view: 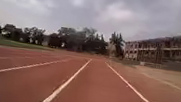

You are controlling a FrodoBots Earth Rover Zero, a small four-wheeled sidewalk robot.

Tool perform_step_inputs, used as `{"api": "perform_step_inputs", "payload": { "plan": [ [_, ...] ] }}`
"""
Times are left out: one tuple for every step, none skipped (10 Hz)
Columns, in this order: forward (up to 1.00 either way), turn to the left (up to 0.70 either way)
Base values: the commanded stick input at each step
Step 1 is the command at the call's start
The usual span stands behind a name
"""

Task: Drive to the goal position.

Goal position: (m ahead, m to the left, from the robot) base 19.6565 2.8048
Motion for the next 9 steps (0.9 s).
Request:
{"api": "perform_step_inputs", "payload": {
  "plan": [
    [0.45, 0.0],
    [0.45, 0.0],
    [0.45, 0.0],
    [0.45, 0.0],
    [0.45, 0.0],
    [0.45, 0.0],
    [0.45, 0.0],
    [0.45, 0.0],
    [0.45, 0.0]
  ]
}}
